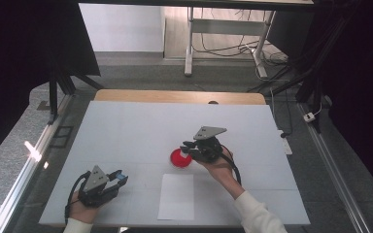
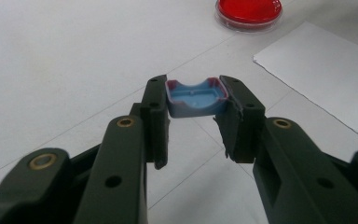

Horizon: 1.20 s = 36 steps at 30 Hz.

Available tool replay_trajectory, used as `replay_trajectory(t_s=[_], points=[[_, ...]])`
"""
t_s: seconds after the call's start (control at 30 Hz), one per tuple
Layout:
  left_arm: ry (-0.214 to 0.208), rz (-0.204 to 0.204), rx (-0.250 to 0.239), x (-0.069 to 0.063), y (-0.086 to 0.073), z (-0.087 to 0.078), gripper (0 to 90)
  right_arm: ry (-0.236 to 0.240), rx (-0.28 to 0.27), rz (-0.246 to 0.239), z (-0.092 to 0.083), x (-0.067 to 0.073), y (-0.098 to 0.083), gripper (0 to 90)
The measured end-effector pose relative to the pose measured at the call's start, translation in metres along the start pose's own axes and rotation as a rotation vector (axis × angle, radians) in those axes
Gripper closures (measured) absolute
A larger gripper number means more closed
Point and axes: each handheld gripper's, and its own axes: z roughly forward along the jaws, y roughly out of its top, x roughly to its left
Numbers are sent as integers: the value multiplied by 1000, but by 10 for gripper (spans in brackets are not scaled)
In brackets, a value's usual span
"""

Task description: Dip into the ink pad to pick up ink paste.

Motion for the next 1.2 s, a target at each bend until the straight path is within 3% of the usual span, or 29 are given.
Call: replay_trajectory(t_s=[0.43,1.2], points=[[0,2,6,0,0,1,647,-3,45,-8,17,-4,-3,752],[-3,3,16,0,-1,3,647,-15,73,-15,31,-9,-9,752]])
